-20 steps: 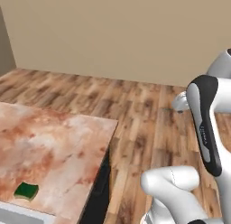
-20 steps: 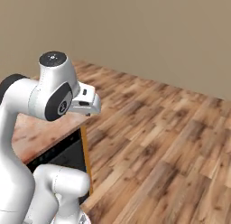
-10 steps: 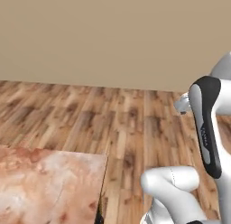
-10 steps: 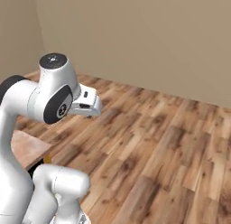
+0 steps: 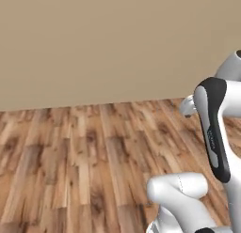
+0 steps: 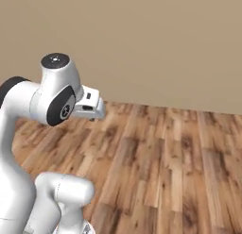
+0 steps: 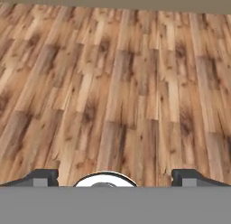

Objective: Open the cabinet. Pick the sponge and place it next to the sink. Then close the cabinet.

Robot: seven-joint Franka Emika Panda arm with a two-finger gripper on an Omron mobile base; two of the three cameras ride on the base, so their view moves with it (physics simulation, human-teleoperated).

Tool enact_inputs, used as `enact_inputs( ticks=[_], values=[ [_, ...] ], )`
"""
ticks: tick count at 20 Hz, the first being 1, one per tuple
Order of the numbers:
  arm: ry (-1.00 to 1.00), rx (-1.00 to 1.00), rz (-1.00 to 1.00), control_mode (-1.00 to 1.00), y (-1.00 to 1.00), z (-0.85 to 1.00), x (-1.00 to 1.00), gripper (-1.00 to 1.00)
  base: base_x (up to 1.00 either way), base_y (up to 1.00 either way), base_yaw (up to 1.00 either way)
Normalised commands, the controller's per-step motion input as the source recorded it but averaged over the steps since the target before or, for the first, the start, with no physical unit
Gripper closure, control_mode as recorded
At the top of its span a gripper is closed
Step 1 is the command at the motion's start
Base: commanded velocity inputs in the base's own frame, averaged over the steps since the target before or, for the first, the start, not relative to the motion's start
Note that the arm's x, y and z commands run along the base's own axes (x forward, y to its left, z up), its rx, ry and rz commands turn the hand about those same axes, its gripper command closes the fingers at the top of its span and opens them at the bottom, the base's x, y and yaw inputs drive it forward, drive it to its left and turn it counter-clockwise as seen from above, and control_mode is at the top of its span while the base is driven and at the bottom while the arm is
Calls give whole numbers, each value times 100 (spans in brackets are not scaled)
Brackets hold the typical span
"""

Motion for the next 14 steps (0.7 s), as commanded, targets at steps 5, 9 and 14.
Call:
enact_inputs(
  ticks=[5,9,14],
  values=[
    [0,0,0,100,0,0,0,-100,84,-28,-77],
    [0,0,0,100,0,0,0,-100,92,0,-82],
    [0,0,0,100,0,0,0,-100,100,0,-75]
  ],
)
